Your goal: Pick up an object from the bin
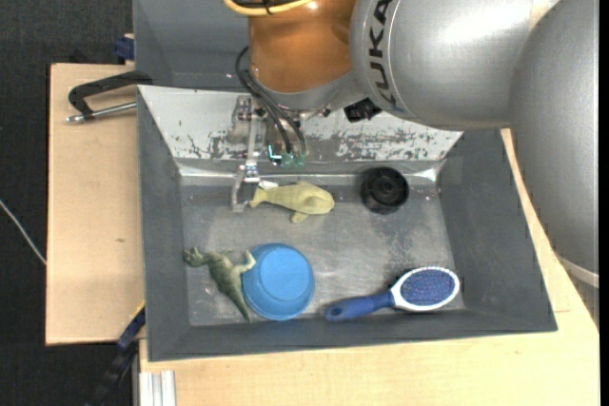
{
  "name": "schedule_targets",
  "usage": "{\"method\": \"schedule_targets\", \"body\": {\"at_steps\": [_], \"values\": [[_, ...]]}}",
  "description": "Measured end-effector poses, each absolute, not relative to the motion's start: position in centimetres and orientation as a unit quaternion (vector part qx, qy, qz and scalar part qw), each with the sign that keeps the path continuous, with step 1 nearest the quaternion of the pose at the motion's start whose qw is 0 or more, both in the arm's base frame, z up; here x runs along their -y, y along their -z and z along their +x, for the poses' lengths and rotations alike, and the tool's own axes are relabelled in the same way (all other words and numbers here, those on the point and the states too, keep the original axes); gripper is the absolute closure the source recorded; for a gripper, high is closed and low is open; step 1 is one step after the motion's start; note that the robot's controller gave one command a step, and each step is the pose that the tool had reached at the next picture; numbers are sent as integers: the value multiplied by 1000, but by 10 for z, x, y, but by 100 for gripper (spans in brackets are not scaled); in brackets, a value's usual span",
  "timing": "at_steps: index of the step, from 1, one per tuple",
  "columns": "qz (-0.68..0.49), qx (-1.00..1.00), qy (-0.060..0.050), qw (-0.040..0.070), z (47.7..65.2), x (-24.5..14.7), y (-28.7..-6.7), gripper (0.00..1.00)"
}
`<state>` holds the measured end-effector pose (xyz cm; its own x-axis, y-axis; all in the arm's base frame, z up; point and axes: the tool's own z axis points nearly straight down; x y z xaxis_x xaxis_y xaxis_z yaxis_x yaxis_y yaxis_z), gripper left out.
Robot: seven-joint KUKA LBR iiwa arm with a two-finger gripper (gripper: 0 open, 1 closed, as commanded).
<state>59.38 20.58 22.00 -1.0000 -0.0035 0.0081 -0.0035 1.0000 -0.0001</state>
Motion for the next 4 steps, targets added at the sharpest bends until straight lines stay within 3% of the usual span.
{"method": "schedule_targets", "body": {"at_steps": [1, 2, 3, 4], "values": [[-42, 999, 2, -5, 584, -134, -83, 0], [-78, 997, 1, -5, 601, -90, -102, 0], [-244, 970, 1, -1, 588, -99, -118, 0], [-333, 943, 2, 0, 592, -97, -74, 0]]}}
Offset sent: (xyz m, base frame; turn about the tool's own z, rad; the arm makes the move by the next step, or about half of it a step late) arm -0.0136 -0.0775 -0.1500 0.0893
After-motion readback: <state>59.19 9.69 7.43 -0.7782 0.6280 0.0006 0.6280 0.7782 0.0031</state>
